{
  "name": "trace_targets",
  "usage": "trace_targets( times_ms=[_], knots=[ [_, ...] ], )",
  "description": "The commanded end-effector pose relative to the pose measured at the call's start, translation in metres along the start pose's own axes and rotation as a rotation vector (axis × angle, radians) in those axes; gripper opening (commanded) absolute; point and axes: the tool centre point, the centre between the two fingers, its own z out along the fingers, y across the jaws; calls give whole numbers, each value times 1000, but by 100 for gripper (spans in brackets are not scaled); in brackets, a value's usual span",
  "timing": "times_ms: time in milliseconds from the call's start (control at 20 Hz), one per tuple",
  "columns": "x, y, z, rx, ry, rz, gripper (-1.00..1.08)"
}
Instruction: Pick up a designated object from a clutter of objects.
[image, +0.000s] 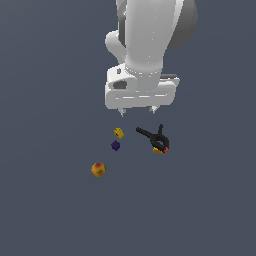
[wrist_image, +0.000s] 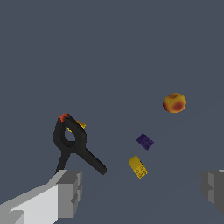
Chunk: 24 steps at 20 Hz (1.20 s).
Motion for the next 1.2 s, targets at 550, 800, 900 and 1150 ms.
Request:
trace_targets(
  times_ms=[550, 800, 900, 1150],
  knots=[
    [2, 5, -5, 13, -12, -4, 100],
    [3, 7, 4, 15, -10, 20, 100],
    [4, 10, 11, 17, -10, 40, 100],
    [5, 18, 38, 24, -7, 115, 100]
  ],
)
